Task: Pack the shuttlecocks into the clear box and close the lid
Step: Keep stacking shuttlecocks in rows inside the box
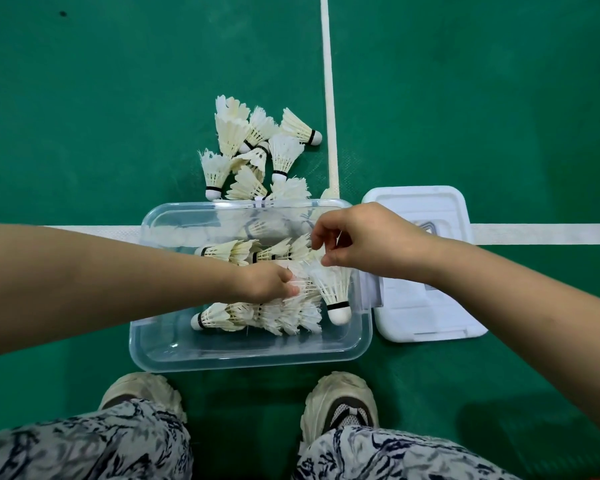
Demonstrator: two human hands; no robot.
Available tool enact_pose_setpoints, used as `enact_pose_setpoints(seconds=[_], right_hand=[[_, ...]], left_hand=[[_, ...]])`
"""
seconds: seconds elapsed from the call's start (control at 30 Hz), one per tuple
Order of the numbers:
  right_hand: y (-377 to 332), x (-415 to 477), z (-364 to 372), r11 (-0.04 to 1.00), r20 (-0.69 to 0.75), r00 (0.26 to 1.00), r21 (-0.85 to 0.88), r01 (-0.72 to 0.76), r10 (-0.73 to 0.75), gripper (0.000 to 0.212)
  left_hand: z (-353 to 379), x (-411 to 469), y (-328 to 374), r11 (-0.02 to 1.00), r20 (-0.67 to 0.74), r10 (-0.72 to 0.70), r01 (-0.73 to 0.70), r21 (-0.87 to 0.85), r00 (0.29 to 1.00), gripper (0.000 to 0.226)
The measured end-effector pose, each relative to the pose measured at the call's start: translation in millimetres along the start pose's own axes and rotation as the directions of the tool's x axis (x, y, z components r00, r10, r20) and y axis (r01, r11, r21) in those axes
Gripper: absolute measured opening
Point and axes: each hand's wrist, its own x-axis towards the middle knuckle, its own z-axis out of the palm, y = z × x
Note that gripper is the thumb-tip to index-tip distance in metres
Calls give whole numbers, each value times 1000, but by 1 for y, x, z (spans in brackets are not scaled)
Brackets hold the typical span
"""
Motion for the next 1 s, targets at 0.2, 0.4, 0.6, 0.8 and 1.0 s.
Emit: enact_pose_setpoints(seconds=[0.2,0.4,0.6,0.8,1.0], right_hand=[[0,0,-1,1000,-9,1000,26,-6,6,15],[-7,-1,-3,1000,-19,1000,28,6,-5,15],[-28,3,0,999,-9,999,17,52,-51,17],[-50,11,6,993,-21,993,-3,117,-117,15],[-56,23,14,992,-12,992,-19,126,-126,14]], left_hand=[[-14,-6,6,999,13,22,-22,31,1000,56],[-33,-31,-2,990,-60,88,-80,120,994,51],[-50,-76,3,945,-270,270,-309,-110,924,41],[-44,-87,6,907,-247,310,-363,-212,918,25],[-45,-82,-3,919,-276,264,-328,-218,924,18]])
